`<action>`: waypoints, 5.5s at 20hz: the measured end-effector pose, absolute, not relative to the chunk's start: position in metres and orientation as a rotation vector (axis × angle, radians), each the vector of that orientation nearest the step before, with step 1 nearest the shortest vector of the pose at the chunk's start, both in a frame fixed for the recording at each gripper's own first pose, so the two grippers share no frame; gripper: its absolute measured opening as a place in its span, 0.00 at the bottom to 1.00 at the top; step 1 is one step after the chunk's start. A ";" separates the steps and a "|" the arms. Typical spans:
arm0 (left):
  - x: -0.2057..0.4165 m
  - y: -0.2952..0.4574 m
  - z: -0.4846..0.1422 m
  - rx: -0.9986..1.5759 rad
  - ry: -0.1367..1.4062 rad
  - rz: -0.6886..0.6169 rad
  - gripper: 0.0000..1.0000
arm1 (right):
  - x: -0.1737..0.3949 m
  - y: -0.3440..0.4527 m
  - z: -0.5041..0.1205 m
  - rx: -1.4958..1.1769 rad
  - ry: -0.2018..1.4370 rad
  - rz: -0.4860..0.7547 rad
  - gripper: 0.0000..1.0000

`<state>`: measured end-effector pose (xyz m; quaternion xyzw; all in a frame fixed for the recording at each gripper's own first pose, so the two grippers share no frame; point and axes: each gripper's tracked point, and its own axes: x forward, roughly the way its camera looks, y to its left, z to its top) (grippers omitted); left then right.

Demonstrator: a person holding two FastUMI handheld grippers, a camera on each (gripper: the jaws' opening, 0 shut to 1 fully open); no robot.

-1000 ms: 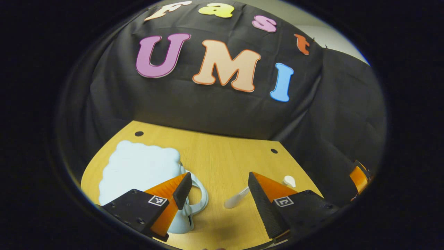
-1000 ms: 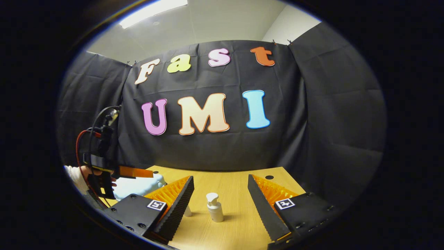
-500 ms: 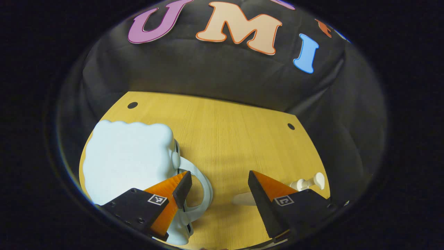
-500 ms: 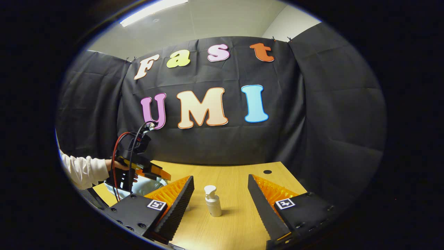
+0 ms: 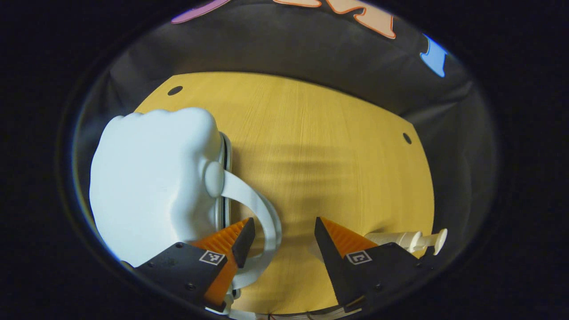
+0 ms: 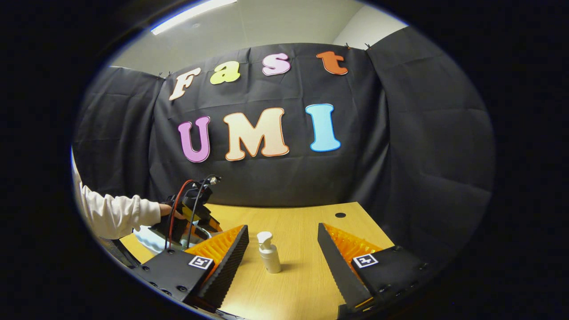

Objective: First open the suitcase, pack the skin care products into it, and then close the suitcase.

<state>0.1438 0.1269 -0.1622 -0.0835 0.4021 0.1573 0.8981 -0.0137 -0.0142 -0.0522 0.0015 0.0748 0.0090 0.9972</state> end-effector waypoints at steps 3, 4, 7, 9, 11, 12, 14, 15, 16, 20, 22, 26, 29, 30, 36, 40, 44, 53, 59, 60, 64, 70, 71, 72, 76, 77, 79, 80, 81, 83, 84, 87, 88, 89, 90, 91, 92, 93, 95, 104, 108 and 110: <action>0.146 0.126 -0.174 -0.149 0.894 0.327 0.82 | -0.015 -0.019 -0.053 0.003 0.152 0.018 0.98; 0.145 0.126 -0.178 -0.161 0.907 0.325 0.81 | -0.015 -0.021 -0.052 0.001 0.152 0.015 0.98; 0.140 0.131 -0.185 -0.215 0.937 0.326 0.63 | -0.016 -0.028 -0.053 0.007 0.154 0.002 0.98; 0.136 0.140 -0.189 -0.233 0.943 0.345 0.37 | -0.015 -0.031 -0.055 0.016 0.157 -0.004 0.98; 0.137 0.141 -0.189 -0.286 0.942 0.334 0.13 | -0.013 -0.033 -0.055 0.021 0.159 -0.005 0.98; 0.136 0.141 -0.191 -0.299 0.943 0.324 0.11 | -0.012 -0.032 -0.055 0.022 0.161 -0.004 0.97; 0.136 0.139 -0.190 -0.283 0.953 0.300 0.08 | -0.011 -0.030 -0.057 0.020 0.163 0.002 0.96; 0.136 0.139 -0.187 -0.268 0.953 0.293 0.06 | -0.009 -0.029 -0.058 0.017 0.166 0.005 0.96; 0.136 0.137 -0.184 -0.252 0.954 0.290 0.06 | -0.009 -0.027 -0.060 0.013 0.170 0.009 0.96; 0.138 0.125 -0.161 -0.258 0.913 0.252 0.04 | -0.006 -0.019 -0.064 0.009 0.182 0.030 0.96; 0.134 0.119 -0.139 -0.290 0.879 0.223 0.04 | -0.004 -0.013 -0.065 0.013 0.184 0.044 0.96; 0.113 0.117 -0.078 -0.324 0.794 0.169 0.04 | 0.000 0.001 -0.067 0.005 0.189 0.077 0.96; 0.088 0.132 -0.029 -0.350 0.713 0.152 0.04 | 0.002 0.012 -0.071 0.004 0.200 0.100 0.97; 0.077 0.140 -0.012 -0.353 0.688 0.151 0.04 | 0.004 0.015 -0.070 0.005 0.196 0.107 0.97; 0.001 0.224 0.064 -0.358 0.551 0.229 0.04 | 0.014 0.036 -0.062 -0.001 0.172 0.133 0.97; -0.059 0.309 0.075 -0.251 0.542 0.373 0.04 | 0.017 0.050 -0.062 -0.020 0.164 0.145 0.96; -0.095 0.380 0.071 -0.159 0.545 0.507 0.03 | 0.020 0.064 -0.066 -0.018 0.171 0.157 0.97; -0.136 0.514 -0.024 -0.178 0.572 0.648 0.03 | 0.019 0.069 -0.073 -0.006 0.193 0.124 0.96; -0.160 0.552 -0.113 -0.402 0.573 0.681 0.03 | 0.026 0.072 -0.075 -0.020 0.213 0.123 0.96; -0.162 0.557 -0.127 -0.408 0.582 0.692 0.03 | 0.028 0.074 -0.074 -0.012 0.214 0.125 0.96; -0.170 0.572 -0.145 -0.411 0.569 0.724 0.14 | 0.031 0.076 -0.082 0.002 0.239 0.129 0.96; -0.162 0.531 -0.056 -0.242 0.395 0.692 0.87 | 0.036 0.074 -0.087 0.005 0.247 0.134 0.96; -0.155 0.514 -0.035 -0.178 0.353 0.666 0.93 | 0.038 0.075 -0.088 0.014 0.248 0.138 0.96; -0.148 0.491 -0.013 -0.122 0.322 0.634 0.93 | 0.040 0.075 -0.090 0.023 0.248 0.142 0.96; -0.106 0.369 0.052 0.029 0.170 0.467 0.95 | 0.046 0.069 -0.090 0.016 0.236 0.139 0.96; -0.096 0.339 0.062 0.052 0.135 0.432 0.96 | 0.047 0.068 -0.091 0.009 0.236 0.141 0.96; -0.071 0.282 0.077 0.069 0.045 0.353 0.96 | 0.048 0.065 -0.097 0.006 0.247 0.150 0.96; -0.056 0.248 0.077 0.065 0.009 0.303 0.94 | 0.048 0.063 -0.099 0.006 0.250 0.152 0.96; -0.043 0.220 0.076 0.055 -0.019 0.256 0.95 | 0.048 0.061 -0.100 0.007 0.255 0.152 0.96; -0.012 0.163 0.063 0.063 -0.038 0.153 0.96 | 0.050 0.057 -0.104 -0.003 0.262 0.150 0.96; 0.003 0.143 0.052 0.063 -0.034 0.114 0.96 | 0.050 0.053 -0.107 -0.011 0.268 0.146 0.96; 0.048 0.078 0.015 0.044 -0.014 -0.011 0.95 | 0.050 0.045 -0.118 -0.018 0.289 0.142 0.96; 0.058 0.056 0.004 0.035 -0.008 -0.042 0.96 | 0.052 0.043 -0.122 -0.018 0.294 0.142 0.96; 0.070 0.039 -0.006 0.026 0.000 -0.070 0.96 | 0.052 0.041 -0.126 -0.018 0.298 0.141 0.97; 0.082 0.025 -0.015 0.020 0.007 -0.090 0.96 | 0.053 0.040 -0.131 -0.016 0.301 0.142 0.97; 0.093 0.014 -0.026 0.021 0.017 -0.108 0.96 | 0.055 0.038 -0.136 -0.014 0.305 0.141 0.96; 0.104 0.007 -0.038 0.023 0.028 -0.116 0.96 | 0.058 0.035 -0.143 -0.008 0.311 0.139 0.96; 0.116 0.001 -0.051 0.025 0.043 -0.118 0.96 | 0.058 0.033 -0.148 -0.001 0.317 0.138 0.97; 0.138 -0.004 -0.076 0.018 0.066 -0.106 0.94 | 0.061 0.027 -0.157 0.011 0.323 0.129 0.96; 0.194 0.008 -0.179 -0.045 0.214 -0.006 0.94 | 0.072 0.007 -0.190 0.006 0.346 0.109 0.98; 0.207 0.011 -0.196 -0.061 0.241 0.017 0.74 | 0.078 0.008 -0.212 -0.008 0.383 0.127 0.98; 0.208 0.016 -0.198 -0.056 0.245 0.024 0.48 | 0.082 0.010 -0.226 -0.013 0.417 0.143 0.96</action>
